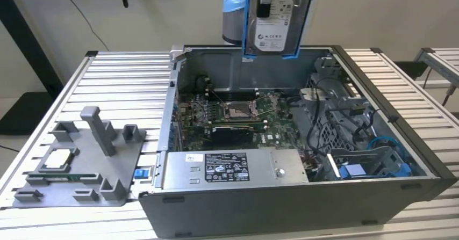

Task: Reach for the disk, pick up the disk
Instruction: 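Pick up the disk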

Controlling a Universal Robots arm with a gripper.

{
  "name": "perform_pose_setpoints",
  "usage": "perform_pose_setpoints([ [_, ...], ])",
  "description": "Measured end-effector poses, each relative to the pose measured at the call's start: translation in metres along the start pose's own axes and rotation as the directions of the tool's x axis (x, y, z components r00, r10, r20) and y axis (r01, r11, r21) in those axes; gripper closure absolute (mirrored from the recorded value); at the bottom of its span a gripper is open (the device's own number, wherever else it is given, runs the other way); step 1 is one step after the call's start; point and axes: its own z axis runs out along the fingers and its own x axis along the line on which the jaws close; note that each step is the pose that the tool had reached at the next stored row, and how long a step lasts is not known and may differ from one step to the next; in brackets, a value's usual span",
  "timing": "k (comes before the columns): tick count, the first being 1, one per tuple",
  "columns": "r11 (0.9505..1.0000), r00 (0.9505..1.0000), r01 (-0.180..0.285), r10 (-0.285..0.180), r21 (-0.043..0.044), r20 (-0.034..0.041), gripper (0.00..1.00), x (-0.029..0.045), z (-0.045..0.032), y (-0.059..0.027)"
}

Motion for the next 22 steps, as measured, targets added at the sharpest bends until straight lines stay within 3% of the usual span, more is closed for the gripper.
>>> perform_pose_setpoints([
  [13,1.0,1.0,0.0,0.0,0.0,0.0002,1.0,-0.004,0.0013,-0.0501],
  [22,1.0,1.0,0.0,0.0,0.0,0.0001,1.0,-0.0063,0.002,-0.0793],
])
